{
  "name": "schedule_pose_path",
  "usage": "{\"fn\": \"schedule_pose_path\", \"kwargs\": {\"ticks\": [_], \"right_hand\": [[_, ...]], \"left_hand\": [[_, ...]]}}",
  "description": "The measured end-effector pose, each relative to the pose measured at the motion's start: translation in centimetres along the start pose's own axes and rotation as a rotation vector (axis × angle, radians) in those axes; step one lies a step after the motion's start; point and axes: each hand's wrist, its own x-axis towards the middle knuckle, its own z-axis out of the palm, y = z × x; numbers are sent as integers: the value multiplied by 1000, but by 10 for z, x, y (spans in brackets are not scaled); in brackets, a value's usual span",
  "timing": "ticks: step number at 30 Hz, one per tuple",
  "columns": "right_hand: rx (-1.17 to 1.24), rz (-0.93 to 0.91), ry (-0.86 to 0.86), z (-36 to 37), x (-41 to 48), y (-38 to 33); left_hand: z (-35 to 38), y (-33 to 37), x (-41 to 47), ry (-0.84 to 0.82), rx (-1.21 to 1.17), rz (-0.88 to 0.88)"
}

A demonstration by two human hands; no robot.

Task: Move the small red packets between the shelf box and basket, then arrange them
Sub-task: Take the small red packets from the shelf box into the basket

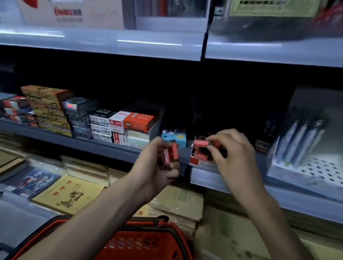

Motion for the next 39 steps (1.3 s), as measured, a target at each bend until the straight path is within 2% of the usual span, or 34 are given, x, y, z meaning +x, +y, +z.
{"fn": "schedule_pose_path", "kwargs": {"ticks": [3,10,13,15,17,19,21,27,32,34,36,39], "right_hand": [[-100,-40,-57,1,6,14],[-103,-111,-264,-4,6,16],[-91,-94,-272,-6,3,14],[14,-18,-166,-7,3,10],[242,131,-74,-10,5,3],[498,278,-69,-11,6,-3],[654,380,-91,-11,7,-2],[889,537,-108,-20,10,3],[894,590,-32,-20,11,5],[790,515,26,-18,11,9],[594,350,50,-16,11,11],[253,33,-51,-10,8,15]], "left_hand": [[12,1,8,25,67,21],[28,9,14,73,234,176],[31,9,17,73,292,211],[32,7,17,37,376,237],[35,4,16,-17,443,266],[37,1,17,-41,494,291],[39,-1,19,-51,526,305],[38,-3,30,-101,553,265],[37,3,33,-64,535,221],[34,9,35,20,460,199],[31,15,38,66,355,161],[32,22,37,67,277,101]]}}
